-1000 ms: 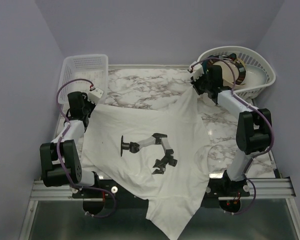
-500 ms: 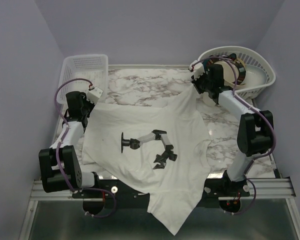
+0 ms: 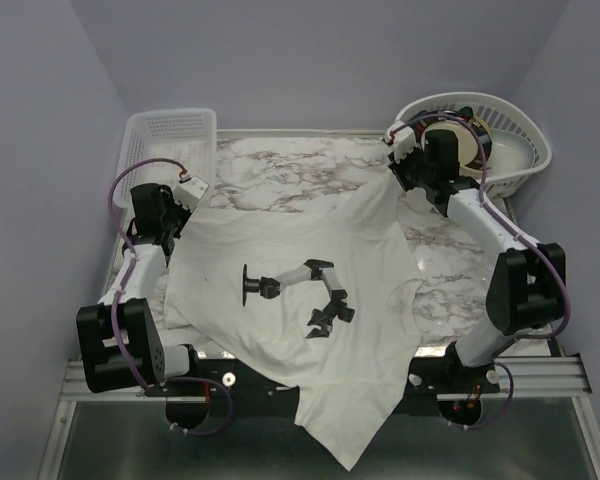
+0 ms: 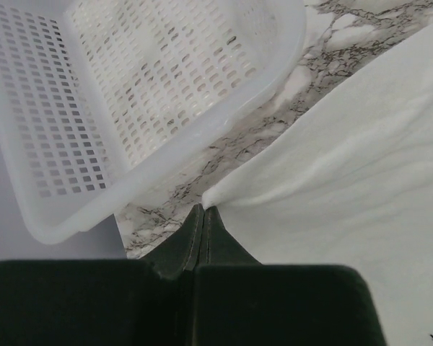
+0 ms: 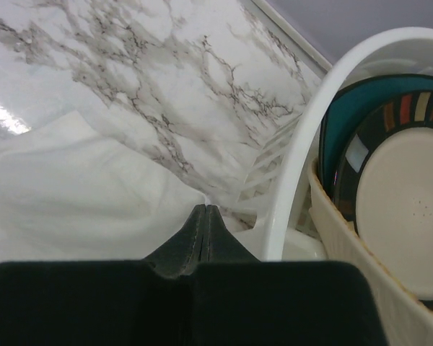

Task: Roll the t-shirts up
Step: Fold the T-shirt at the center of the board.

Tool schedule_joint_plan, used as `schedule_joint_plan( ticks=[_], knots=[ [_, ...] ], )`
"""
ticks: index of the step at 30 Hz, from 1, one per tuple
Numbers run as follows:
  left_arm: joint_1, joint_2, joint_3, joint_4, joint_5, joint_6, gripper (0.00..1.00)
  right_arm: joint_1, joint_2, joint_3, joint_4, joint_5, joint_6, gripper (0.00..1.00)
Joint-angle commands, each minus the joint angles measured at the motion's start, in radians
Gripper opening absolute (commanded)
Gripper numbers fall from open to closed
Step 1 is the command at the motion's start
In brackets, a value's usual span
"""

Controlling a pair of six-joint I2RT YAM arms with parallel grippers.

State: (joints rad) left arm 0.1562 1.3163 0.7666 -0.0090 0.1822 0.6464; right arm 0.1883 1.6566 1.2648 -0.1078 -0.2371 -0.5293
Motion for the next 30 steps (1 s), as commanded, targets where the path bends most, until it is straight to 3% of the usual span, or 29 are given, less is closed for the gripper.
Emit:
schedule_joint_plan(
  ticks=[1,16,30],
  knots=[
    [0.008,-0.072,0.027,-0.100,0.048,-0.007,0.00,0.005,-0.132,-0.096,-0.131,-0.016,0.008,0.00],
    [0.083,-0.247,-0.099,-0.304,0.108,0.154,0.00,0.005,-0.552,-0.407,-0.386,-0.071,-0.024,0.00],
    [0.128,-0.223,-0.142,-0.411,0.117,0.317,0.00,0.011,-0.859,-0.513,-0.690,-0.160,-0.147,0.00]
  ],
)
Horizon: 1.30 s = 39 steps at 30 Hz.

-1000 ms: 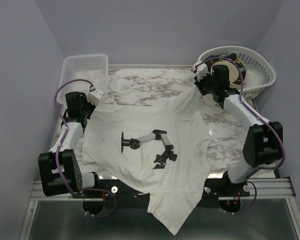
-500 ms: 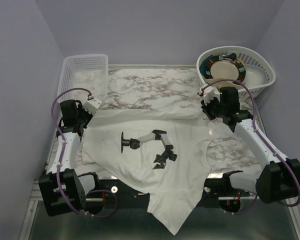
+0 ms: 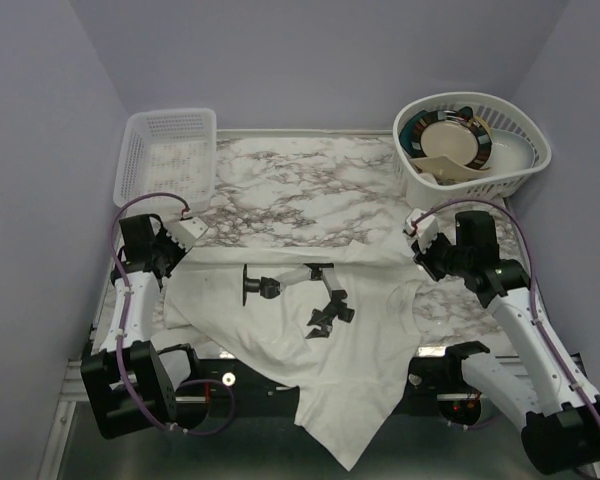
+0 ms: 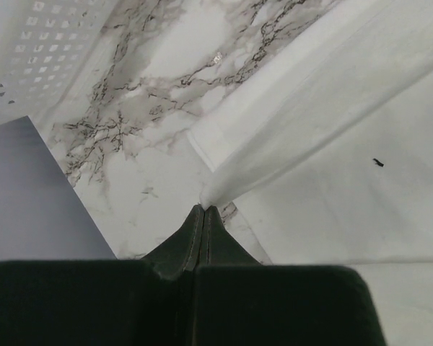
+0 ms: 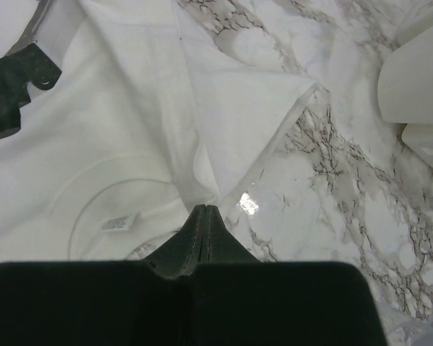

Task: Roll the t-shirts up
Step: Fold the T-shirt at the center of the board.

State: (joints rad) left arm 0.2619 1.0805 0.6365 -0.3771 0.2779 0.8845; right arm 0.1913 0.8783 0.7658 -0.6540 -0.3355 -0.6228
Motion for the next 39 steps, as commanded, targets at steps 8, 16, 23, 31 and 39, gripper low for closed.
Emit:
schedule_joint_plan(
  ticks=[8,16,23,31,39],
  knots=[
    [0.056,-0.024,-0.003,-0.169,0.049,0.152,0.00,0.008,-0.194,-0.023,-0.306,-0.128,-0.166,0.00],
    [0.065,-0.050,-0.040,-0.213,0.021,0.153,0.00,0.011,-0.184,-0.011,-0.459,-0.264,-0.319,0.01],
    [0.181,-0.113,-0.023,-0.252,-0.002,0.251,0.23,0.010,-0.173,0.171,-0.620,-0.310,-0.465,0.52],
    [0.195,0.021,0.178,-0.293,0.139,0.205,0.57,0.011,0.075,0.190,-0.227,-0.261,-0.269,0.54],
    [0.028,0.082,0.131,-0.215,0.158,0.039,0.42,0.020,0.491,0.303,-0.111,-0.197,-0.291,0.49]
  ],
)
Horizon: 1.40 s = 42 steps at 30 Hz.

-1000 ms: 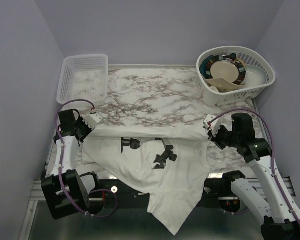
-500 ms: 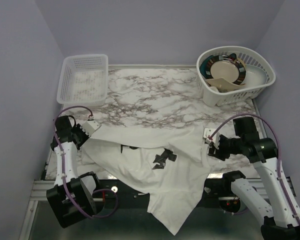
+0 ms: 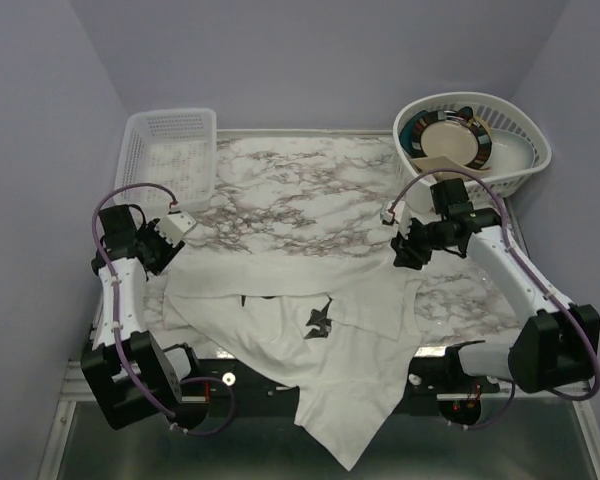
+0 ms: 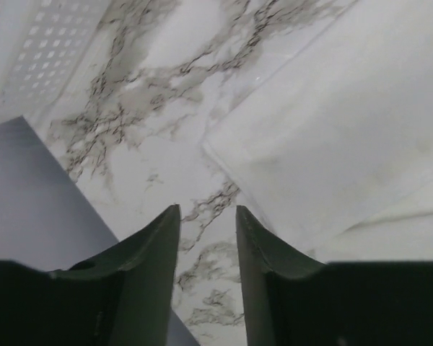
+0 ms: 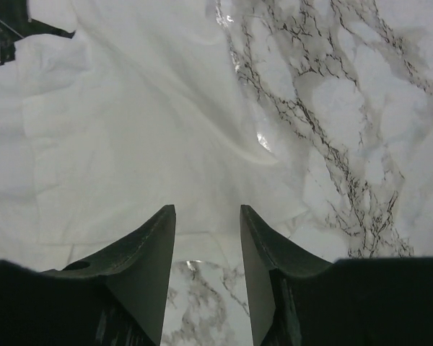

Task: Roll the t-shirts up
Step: Fold the T-shirt at the center of the board.

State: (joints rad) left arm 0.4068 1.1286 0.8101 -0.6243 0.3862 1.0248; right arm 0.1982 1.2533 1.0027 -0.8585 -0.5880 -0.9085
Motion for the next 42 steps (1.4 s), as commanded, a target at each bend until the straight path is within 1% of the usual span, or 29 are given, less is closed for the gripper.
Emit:
schedule_joint_plan(
  ticks=[1,2,4,5,7,8,11,16,21,28,30,36,39,42],
  knots=[
    [-0.146,0.054,-0.051,0.052,0.036,-0.123,0.39,0.014,0.136,0.074,0.099,0.068,-0.012,0.49],
    [-0.186,0.066,-0.055,0.095,0.016,-0.143,0.32,0.017,0.159,0.083,0.104,0.097,-0.021,0.49],
    [-0.207,0.112,-0.066,0.145,-0.001,-0.211,0.26,0.021,0.219,0.106,0.113,0.135,-0.044,0.49],
    [-0.212,0.129,-0.068,0.181,-0.015,-0.233,0.20,0.024,0.238,0.115,0.113,0.163,-0.053,0.47],
    [-0.214,0.161,-0.063,0.205,-0.023,-0.265,0.15,0.026,0.288,0.140,0.118,0.194,-0.069,0.45],
    [-0.214,0.192,-0.061,0.222,-0.035,-0.287,0.12,0.024,0.302,0.149,0.119,0.220,-0.073,0.43],
    [-0.214,0.232,-0.075,0.242,-0.078,-0.279,0.06,0.026,0.359,0.185,0.099,0.263,-0.093,0.37],
    [-0.214,0.253,-0.137,0.293,-0.122,-0.250,0.04,0.027,0.409,0.189,0.059,0.297,-0.141,0.34],
    [-0.214,0.277,-0.146,0.319,-0.138,-0.261,0.04,0.037,0.454,0.171,0.033,0.338,-0.207,0.32],
    [-0.210,0.296,-0.157,0.347,-0.194,-0.253,0.03,0.049,0.514,0.165,0.085,0.402,-0.274,0.33],
    [-0.203,0.300,-0.161,0.357,-0.222,-0.246,0.02,0.050,0.532,0.171,0.113,0.425,-0.283,0.33],
    [-0.157,0.304,-0.167,0.353,-0.248,-0.235,0.00,0.058,0.621,0.258,0.121,0.435,-0.265,0.32],
    [-0.146,0.290,-0.173,0.347,-0.256,-0.238,0.00,0.067,0.665,0.315,0.138,0.462,-0.225,0.32],
    [-0.145,0.274,-0.167,0.333,-0.268,-0.252,0.00,0.069,0.696,0.395,0.131,0.482,-0.146,0.32]
  ],
)
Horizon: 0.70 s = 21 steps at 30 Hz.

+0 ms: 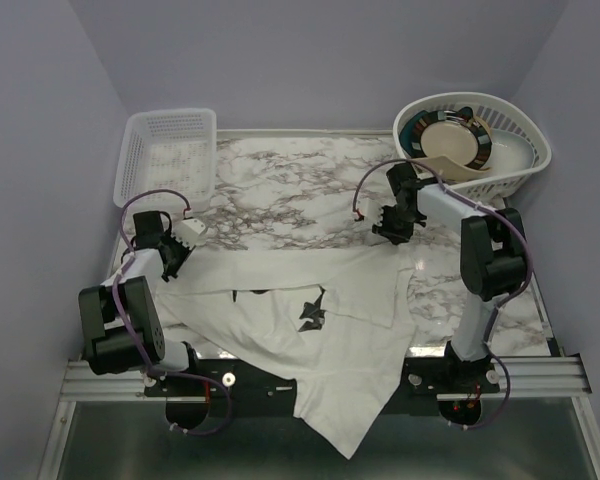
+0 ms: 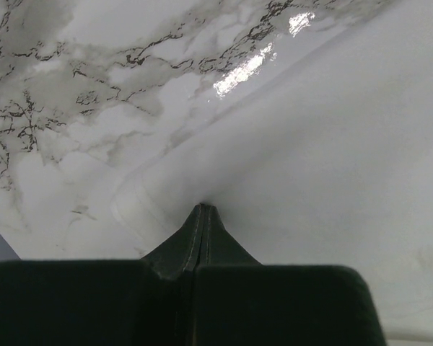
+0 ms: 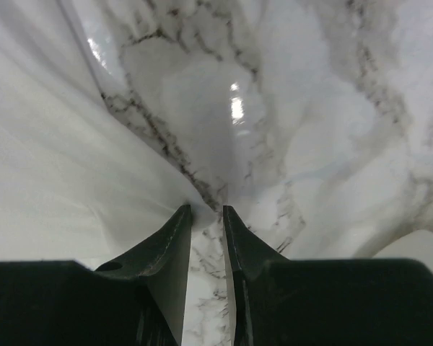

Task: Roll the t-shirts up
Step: Fold the T-shirt at the center of the board.

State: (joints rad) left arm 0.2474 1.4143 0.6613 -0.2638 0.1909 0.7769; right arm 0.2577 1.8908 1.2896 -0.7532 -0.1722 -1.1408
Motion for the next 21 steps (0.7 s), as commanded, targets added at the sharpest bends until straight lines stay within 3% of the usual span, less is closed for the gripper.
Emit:
schedule_joint_plan(
  ticks=[1,7,8,12,15,21],
  knots=[
    [0.016,-0.020,-0.011,-0.032,-0.076,-0.013,0.00,0.009,0.062,0.126,0.019,0.072,0.122,0.32],
    [0.024,-0.101,0.026,-0.090,-0.032,-0.016,0.01,0.009,0.016,0.210,-0.028,0.071,0.194,0.39],
    [0.027,-0.124,0.034,-0.113,-0.016,-0.018,0.05,0.009,0.013,0.218,-0.046,0.062,0.196,0.42],
    [0.027,-0.155,0.063,-0.155,0.048,-0.047,0.33,0.009,0.024,0.250,-0.087,-0.010,0.181,0.54],
    [0.027,-0.158,0.073,-0.160,0.048,-0.077,0.42,0.009,0.082,0.293,-0.153,-0.027,0.156,0.58],
    [0.027,-0.189,0.052,-0.169,0.025,-0.084,0.45,0.009,0.165,0.336,-0.201,-0.009,0.095,0.64]
  ],
)
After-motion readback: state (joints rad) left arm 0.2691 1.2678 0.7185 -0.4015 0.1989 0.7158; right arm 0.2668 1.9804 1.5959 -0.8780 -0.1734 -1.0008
